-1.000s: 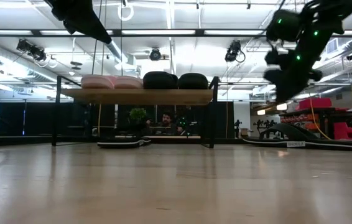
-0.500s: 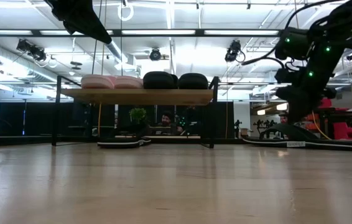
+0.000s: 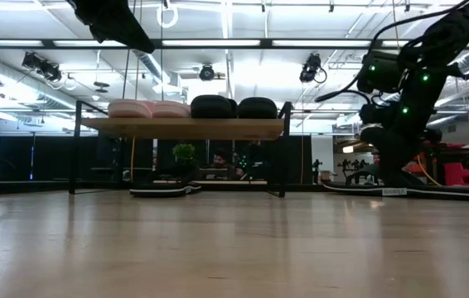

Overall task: Pick and place slides into the shelf
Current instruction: Put the black flipflop under the shelf

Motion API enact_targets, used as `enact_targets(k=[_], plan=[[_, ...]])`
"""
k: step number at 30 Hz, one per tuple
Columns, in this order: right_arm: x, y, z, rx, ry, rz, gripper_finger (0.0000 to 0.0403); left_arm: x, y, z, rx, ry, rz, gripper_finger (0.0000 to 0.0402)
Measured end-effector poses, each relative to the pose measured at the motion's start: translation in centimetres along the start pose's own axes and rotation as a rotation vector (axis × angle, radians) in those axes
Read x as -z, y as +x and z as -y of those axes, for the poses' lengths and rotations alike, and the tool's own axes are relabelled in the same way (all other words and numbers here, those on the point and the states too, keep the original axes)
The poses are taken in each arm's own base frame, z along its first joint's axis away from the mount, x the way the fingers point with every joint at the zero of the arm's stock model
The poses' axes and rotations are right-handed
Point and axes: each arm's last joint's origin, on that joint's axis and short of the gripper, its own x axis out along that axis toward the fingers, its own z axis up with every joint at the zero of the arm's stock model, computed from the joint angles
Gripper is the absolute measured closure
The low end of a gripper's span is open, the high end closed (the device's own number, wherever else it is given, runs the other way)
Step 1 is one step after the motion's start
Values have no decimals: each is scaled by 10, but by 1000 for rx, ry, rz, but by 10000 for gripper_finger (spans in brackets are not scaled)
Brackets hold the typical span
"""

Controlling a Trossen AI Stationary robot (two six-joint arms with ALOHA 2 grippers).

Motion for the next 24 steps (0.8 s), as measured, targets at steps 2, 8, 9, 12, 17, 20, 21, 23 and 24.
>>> enact_targets(k=[2,8,9,12,17,20,21,23,24], plan=[[-2,5,-3,0,-1,0,238,0,0,0,0,18,0,375],[0,16,-8,-29,-15,-51,265,-1,0,0,2,34,6,388],[1,15,-8,-34,-10,-60,281,-1,0,0,3,35,6,391],[6,11,-10,-30,28,-82,352,-1,0,0,2,35,6,394],[11,-7,-22,-107,84,-42,385,-1,0,0,2,34,6,393],[10,-28,-37,-222,127,4,394,0,0,1,5,35,6,384],[10,-37,-44,-273,140,20,395,0,0,1,5,31,6,381],[12,-57,-60,-386,157,56,394,0,0,1,5,10,5,378],[15,-65,-68,-440,156,71,394,0,0,1,5,6,5,378]])
